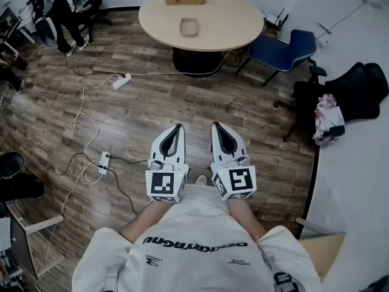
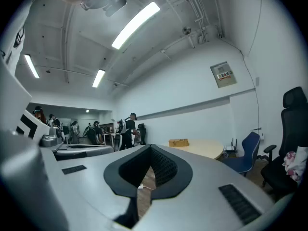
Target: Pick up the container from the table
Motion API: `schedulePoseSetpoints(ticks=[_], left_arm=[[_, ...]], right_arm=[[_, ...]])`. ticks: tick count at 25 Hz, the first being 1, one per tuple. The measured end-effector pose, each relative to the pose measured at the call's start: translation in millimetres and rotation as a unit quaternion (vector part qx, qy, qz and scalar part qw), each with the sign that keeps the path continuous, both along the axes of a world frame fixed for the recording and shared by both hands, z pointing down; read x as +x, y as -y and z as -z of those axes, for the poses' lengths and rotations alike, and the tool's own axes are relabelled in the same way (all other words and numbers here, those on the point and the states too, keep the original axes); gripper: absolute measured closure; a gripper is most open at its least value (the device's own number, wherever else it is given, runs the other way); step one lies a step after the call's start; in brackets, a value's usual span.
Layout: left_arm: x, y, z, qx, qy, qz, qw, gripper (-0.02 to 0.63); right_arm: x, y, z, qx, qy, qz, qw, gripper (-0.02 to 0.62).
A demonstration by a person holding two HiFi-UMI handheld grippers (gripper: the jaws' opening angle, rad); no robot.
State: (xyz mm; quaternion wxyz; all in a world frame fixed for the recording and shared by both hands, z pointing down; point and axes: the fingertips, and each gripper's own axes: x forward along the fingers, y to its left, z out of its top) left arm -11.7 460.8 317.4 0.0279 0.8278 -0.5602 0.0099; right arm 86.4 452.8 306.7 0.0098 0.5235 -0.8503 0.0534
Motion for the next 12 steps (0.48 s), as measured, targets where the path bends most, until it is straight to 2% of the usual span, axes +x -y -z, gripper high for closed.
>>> schedulePoseSetpoints(ticks=[5,12], left_arm=[[19,3,2,0.010,0.012,0.001,0.9999,0.591],[29,7,-6,-0.004,0.003,0.026,0.9997,0.591]], right_arm=[[15,3,-4,-0.001,0.011,0.006,1.000,0.563],[46,8,-8,-0.011,0.035,0.004,0.999,0.563]])
